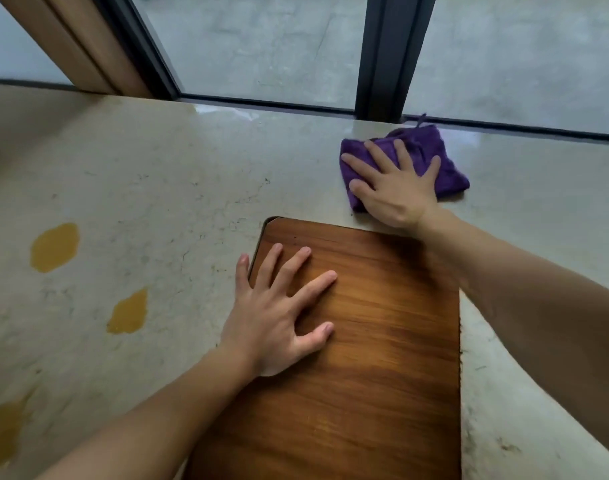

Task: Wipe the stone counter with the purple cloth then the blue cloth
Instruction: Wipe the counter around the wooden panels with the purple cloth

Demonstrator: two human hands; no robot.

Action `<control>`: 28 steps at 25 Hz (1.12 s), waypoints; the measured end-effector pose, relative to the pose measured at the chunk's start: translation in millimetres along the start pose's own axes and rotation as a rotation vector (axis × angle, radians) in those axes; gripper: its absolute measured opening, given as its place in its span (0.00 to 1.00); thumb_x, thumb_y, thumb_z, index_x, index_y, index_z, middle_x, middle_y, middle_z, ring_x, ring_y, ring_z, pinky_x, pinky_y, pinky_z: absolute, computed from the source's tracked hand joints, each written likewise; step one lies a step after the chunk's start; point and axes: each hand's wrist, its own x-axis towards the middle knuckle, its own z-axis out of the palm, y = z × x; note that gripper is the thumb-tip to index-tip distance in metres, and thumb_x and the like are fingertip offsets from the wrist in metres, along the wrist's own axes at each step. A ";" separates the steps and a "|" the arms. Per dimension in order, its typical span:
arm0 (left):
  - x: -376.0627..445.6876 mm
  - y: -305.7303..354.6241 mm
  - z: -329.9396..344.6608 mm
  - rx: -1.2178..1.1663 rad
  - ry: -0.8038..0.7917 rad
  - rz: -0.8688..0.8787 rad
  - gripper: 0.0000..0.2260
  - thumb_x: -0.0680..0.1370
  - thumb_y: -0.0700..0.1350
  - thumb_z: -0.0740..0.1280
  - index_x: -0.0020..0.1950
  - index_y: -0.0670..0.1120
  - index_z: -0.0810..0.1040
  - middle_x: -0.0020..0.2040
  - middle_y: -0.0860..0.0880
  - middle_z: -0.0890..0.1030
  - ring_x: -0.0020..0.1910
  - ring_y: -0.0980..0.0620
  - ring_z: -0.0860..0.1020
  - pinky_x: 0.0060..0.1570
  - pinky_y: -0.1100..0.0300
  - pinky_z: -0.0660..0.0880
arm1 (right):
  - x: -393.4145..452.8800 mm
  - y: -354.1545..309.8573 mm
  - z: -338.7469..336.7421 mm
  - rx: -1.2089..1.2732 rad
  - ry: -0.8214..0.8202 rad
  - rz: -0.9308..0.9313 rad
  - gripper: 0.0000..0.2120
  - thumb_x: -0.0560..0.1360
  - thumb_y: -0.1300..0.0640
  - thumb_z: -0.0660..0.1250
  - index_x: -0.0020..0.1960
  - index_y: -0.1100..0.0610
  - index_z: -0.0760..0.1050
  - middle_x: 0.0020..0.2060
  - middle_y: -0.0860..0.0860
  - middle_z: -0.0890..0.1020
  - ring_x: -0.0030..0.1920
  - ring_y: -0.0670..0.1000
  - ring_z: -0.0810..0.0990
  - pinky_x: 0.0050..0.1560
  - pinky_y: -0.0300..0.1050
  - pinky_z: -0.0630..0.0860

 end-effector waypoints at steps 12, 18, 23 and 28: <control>-49.6 -8.2 -6.1 -0.022 0.085 -0.042 0.28 0.78 0.66 0.53 0.75 0.57 0.64 0.79 0.47 0.61 0.78 0.43 0.56 0.72 0.36 0.58 | -318.9 -117.5 81.0 -0.070 0.071 0.159 0.24 0.80 0.34 0.41 0.75 0.28 0.40 0.80 0.42 0.44 0.80 0.56 0.40 0.69 0.79 0.42; -127.8 -69.1 12.2 0.043 0.090 -0.007 0.34 0.74 0.68 0.44 0.75 0.56 0.64 0.77 0.46 0.62 0.75 0.39 0.60 0.67 0.34 0.62 | -492.8 -218.2 129.8 -0.032 -0.032 0.274 0.25 0.79 0.35 0.47 0.75 0.30 0.55 0.79 0.44 0.60 0.78 0.59 0.55 0.65 0.79 0.51; -123.0 -88.6 12.7 0.022 0.092 -0.033 0.33 0.74 0.69 0.46 0.76 0.58 0.63 0.76 0.45 0.62 0.74 0.37 0.61 0.67 0.30 0.60 | -555.9 -265.9 160.7 -0.143 -0.035 0.218 0.30 0.77 0.30 0.44 0.76 0.36 0.59 0.80 0.47 0.54 0.78 0.61 0.51 0.63 0.84 0.46; -120.1 -91.3 21.0 -0.009 0.144 0.001 0.31 0.76 0.67 0.51 0.76 0.56 0.65 0.75 0.44 0.64 0.74 0.37 0.61 0.68 0.29 0.57 | -466.2 -256.9 144.5 -0.039 0.077 0.324 0.26 0.78 0.35 0.46 0.75 0.34 0.61 0.78 0.45 0.62 0.77 0.61 0.58 0.62 0.85 0.50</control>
